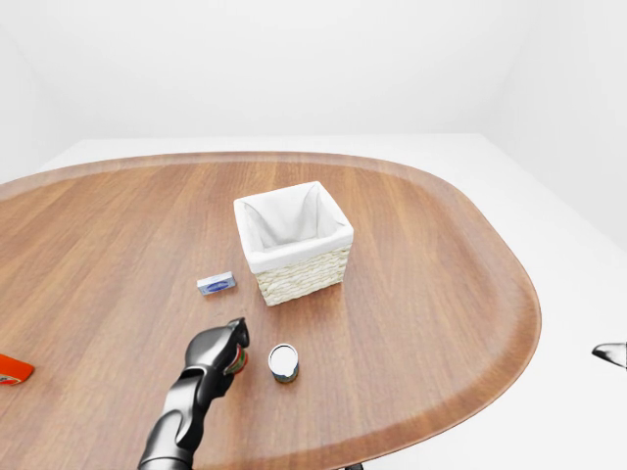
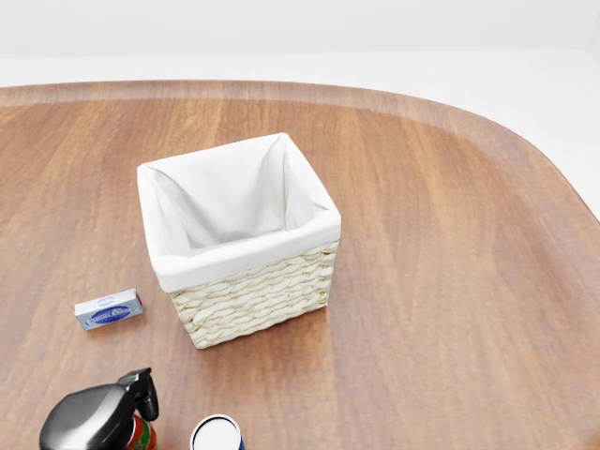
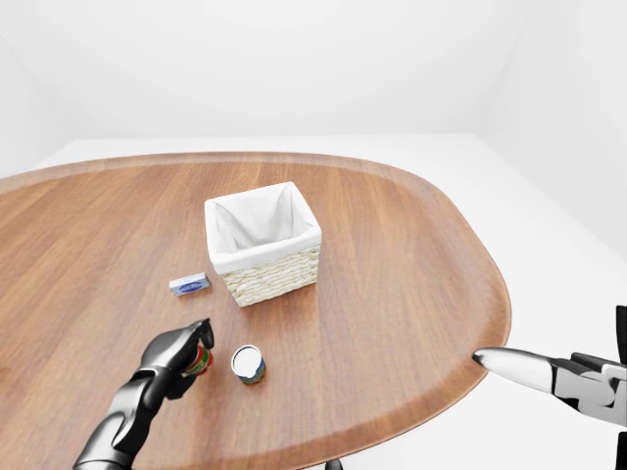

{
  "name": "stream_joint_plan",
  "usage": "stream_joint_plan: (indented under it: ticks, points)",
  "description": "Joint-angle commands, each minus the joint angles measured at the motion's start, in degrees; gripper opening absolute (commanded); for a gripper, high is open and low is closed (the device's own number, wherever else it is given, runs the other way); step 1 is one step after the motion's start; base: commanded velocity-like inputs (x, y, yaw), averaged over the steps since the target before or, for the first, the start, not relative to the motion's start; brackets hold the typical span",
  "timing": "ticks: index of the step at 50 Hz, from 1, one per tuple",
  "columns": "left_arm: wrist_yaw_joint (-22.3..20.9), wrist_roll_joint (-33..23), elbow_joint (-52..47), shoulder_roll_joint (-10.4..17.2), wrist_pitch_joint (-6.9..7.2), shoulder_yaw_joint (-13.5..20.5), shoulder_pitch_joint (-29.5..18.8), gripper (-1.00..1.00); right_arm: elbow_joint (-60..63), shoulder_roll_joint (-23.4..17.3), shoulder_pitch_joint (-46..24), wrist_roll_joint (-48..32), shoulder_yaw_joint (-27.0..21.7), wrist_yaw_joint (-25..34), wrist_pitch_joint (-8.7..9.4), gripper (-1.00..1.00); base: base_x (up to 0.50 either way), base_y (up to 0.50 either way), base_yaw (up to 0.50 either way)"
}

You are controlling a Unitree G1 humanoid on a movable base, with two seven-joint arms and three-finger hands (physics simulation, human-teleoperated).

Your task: Pick up the tomato sauce, and put it in the basket.

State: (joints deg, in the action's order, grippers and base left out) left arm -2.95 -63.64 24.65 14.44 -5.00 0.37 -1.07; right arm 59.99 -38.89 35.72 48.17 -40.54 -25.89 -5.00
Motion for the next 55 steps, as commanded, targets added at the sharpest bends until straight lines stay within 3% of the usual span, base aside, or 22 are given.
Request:
stream_joint_plan:
  ticks: [1, 10, 11, 15, 16, 18, 19, 20, 22, 23, 24, 28, 29, 32, 34, 38, 40, 43, 46, 50, 52, 55]
  points:
    - [-5.12, 0.03, -19.04, -1.21, 0.00, 5.34, 5.21, -1.00, 0.00, -0.92, 0.29, 0.55, -0.40, -0.62, 0.00, 1.00, 0.00, 0.00, 0.00]
    - [-9.37, 4.18, -32.88, -3.85, 0.00, 10.50, 6.26, -1.00, 0.00, 0.08, 0.00, -0.15, 0.05, 0.04, 0.00, 1.00, 0.00, 0.00, 0.00]
    - [-8.35, 3.40, -33.79, -3.82, 0.00, 10.85, 6.14, -1.00, 0.00, 0.28, -0.06, -0.30, 0.18, 0.18, 0.00, 1.00, 0.00, 0.00, 0.00]
    - [-11.58, 9.21, -42.53, -5.23, 0.00, 13.71, 4.47, -1.00, 0.00, 0.09, 0.12, -0.07, -0.06, 0.07, 0.00, 1.00, 0.00, 0.00, 0.00]
    - [-10.09, 9.05, -44.12, -5.16, 0.00, 14.41, 3.54, -1.00, 0.00, 0.15, 0.16, -0.12, -0.02, 0.10, 0.00, 1.00, 0.00, 0.00, 0.00]
    - [-13.85, 11.26, -50.96, -5.41, 0.00, 15.87, 4.42, -1.00, 0.00, 0.31, 0.18, -0.29, 0.17, 0.21, 0.00, 1.00, 0.00, 0.00, 0.00]
    - [-17.41, 14.63, -57.28, -6.21, 2.21, 17.18, 4.16, -1.00, 0.00, 0.21, -0.19, -0.93, 0.93, -0.06, 0.00, 1.00, 0.00, 0.00, 0.00]
    - [-18.99, 14.66, -60.06, -5.89, 2.63, 17.47, 4.11, -1.00, 0.00, 0.06, -0.37, -1.22, 1.33, -0.28, 0.00, 1.00, 0.00, 0.00, 0.00]
    - [-22.63, 16.20, -64.87, -6.18, 5.61, 17.71, 2.38, -1.00, 0.00, -0.53, -0.09, -1.16, 1.42, -0.73, 0.00, 1.00, 0.00, 0.00, 0.00]
    - [-25.85, 15.09, -67.97, -5.81, 8.30, 15.95, -1.01, -1.00, 0.00, -1.00, -0.41, -1.38, 1.88, -1.20, 0.00, 1.00, 0.00, 0.00, 0.00]
    - [-27.76, 13.93, -69.44, -5.80, 10.00, 14.41, -3.96, -1.00, 0.00, -1.23, -0.33, -1.31, 1.88, -1.37, 0.00, 1.00, 0.00, 0.00, 0.00]
    - [-33.09, 8.70, -73.70, -6.62, 10.00, 7.10, -14.47, -1.00, 0.00, -0.59, -0.06, -0.88, 1.23, -0.73, 0.00, 1.00, 0.00, 0.00, 0.00]
    - [-34.02, 6.12, -72.75, -6.72, 10.00, 4.99, -20.97, -1.00, 0.00, -0.75, -0.11, -0.60, 1.01, -0.77, 0.00, 1.00, 0.00, 0.00, 0.00]
    - [-35.84, 3.70, -68.93, -5.31, 10.00, 3.74, -31.45, -1.00, 0.00, -0.42, 0.73, -0.66, 0.93, -0.39, 0.00, 1.00, 0.00, 0.00, 0.00]
    - [-37.05, 3.99, -66.85, -4.63, 10.00, 3.58, -36.00, -1.00, 0.00, -0.54, 0.58, -0.61, 0.89, -0.63, 0.00, 1.00, 0.00, 0.00, 0.00]
    - [-31.56, 4.06, -53.59, -2.13, 10.00, 3.80, -47.69, -1.00, 0.01, -1.06, 0.17, -0.63, 1.06, -1.03, 0.00, 1.00, 0.00, 0.00, 0.00]
    - [-30.06, 4.85, -48.92, -1.93, 10.00, 3.10, -50.80, -1.00, 0.01, -1.12, 0.49, -0.40, 0.80, -1.02, 0.00, 1.00, 0.00, 0.00, 0.00]
    - [-20.96, 3.99, -34.91, -3.37, 10.00, 2.85, -58.53, -1.00, 0.01, -1.40, 0.70, 0.01, 0.42, -1.18, 0.00, 1.00, 0.00, 0.00, 0.00]
    - [-16.22, 5.68, -27.88, -4.75, 10.00, 2.22, -61.42, -1.00, 0.01, -1.18, 0.61, -0.12, 0.52, -1.02, 0.00, 1.00, 0.00, 0.00, 0.00]
    - [-13.49, 8.96, -25.12, -6.62, 10.00, 0.77, -61.81, -1.00, 0.01, -0.50, 0.57, 0.24, -0.09, -0.35, 0.00, 1.00, 0.00, 0.00, 0.00]
    - [-9.20, 11.54, -16.88, -7.77, 10.00, 0.69, -64.73, -1.00, 0.01, 0.22, 0.67, -0.26, 0.38, 0.21, 0.00, 1.00, 0.00, 0.00, 0.00]
    - [-4.09, 13.29, -5.10, -6.93, 10.00, 0.11, -68.82, -1.00, 0.01, 0.33, 0.59, 0.57, -0.59, 0.43, 0.00, 1.00, 0.00, 0.00, 0.00]
